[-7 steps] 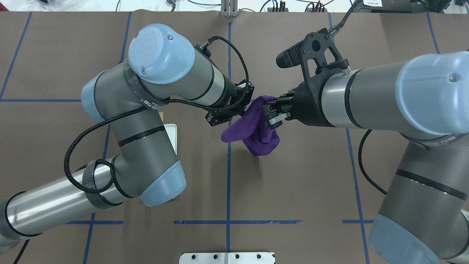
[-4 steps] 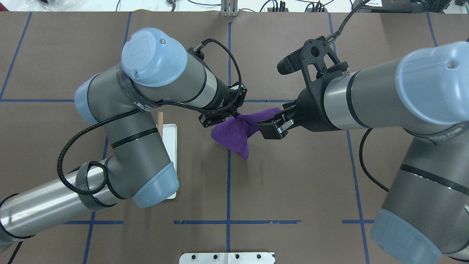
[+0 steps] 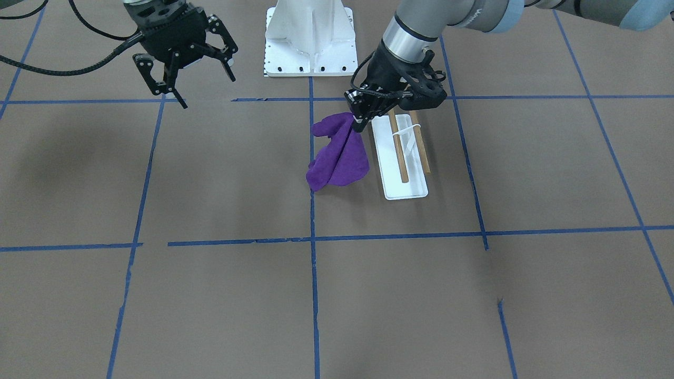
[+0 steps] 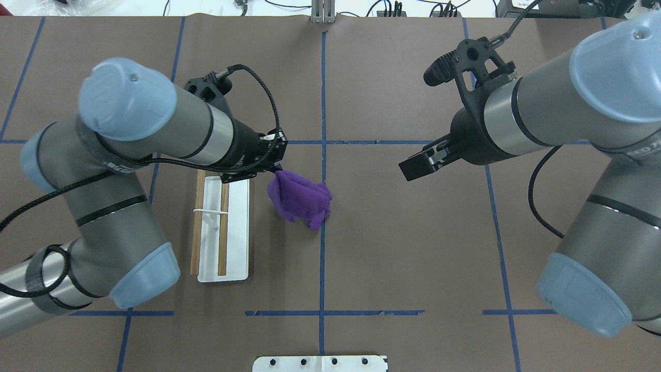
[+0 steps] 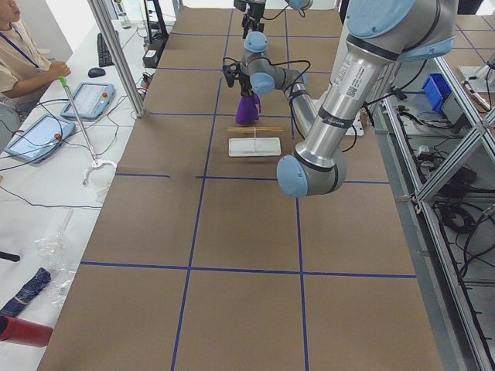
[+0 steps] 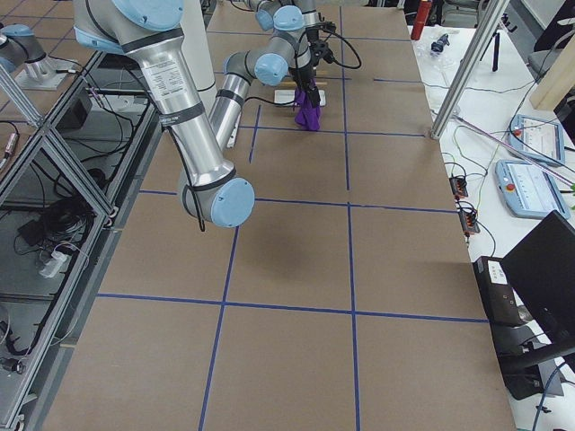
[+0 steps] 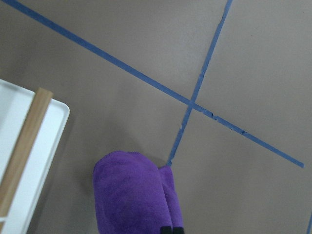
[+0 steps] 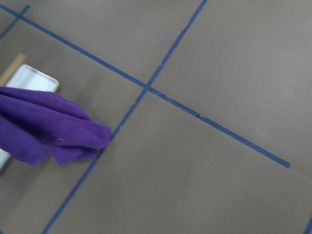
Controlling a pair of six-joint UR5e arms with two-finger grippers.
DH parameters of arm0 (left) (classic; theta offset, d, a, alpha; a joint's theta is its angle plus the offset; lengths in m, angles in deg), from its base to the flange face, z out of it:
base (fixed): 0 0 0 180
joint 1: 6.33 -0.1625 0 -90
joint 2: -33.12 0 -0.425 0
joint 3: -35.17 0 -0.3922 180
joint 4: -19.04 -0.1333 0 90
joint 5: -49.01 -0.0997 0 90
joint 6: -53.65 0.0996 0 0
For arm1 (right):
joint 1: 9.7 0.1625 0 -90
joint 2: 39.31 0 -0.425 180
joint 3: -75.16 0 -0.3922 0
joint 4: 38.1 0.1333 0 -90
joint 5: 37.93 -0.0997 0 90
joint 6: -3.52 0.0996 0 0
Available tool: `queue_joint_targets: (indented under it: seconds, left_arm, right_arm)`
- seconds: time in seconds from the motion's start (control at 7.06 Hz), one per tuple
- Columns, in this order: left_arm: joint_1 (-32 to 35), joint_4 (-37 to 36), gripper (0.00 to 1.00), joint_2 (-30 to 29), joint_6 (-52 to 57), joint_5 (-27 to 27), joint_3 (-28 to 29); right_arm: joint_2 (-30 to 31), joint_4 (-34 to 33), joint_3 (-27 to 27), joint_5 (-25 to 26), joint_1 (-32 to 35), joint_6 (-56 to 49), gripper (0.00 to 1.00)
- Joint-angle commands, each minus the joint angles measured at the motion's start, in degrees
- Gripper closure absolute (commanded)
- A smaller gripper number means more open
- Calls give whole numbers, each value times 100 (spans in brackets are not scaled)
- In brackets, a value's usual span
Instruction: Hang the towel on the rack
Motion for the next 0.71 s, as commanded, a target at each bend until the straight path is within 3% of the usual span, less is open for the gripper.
queue_joint_targets:
  seconds: [0.0,0.57]
  left_arm:
    - [152,16,100,876,1668,30,-215]
    - [468,68,100,1617,3730,39,-198]
  right_arm:
    - [73,-1048,-266,-282,733,-1733,0]
    - [916,-1123,-486,-415,1632,-3594,0]
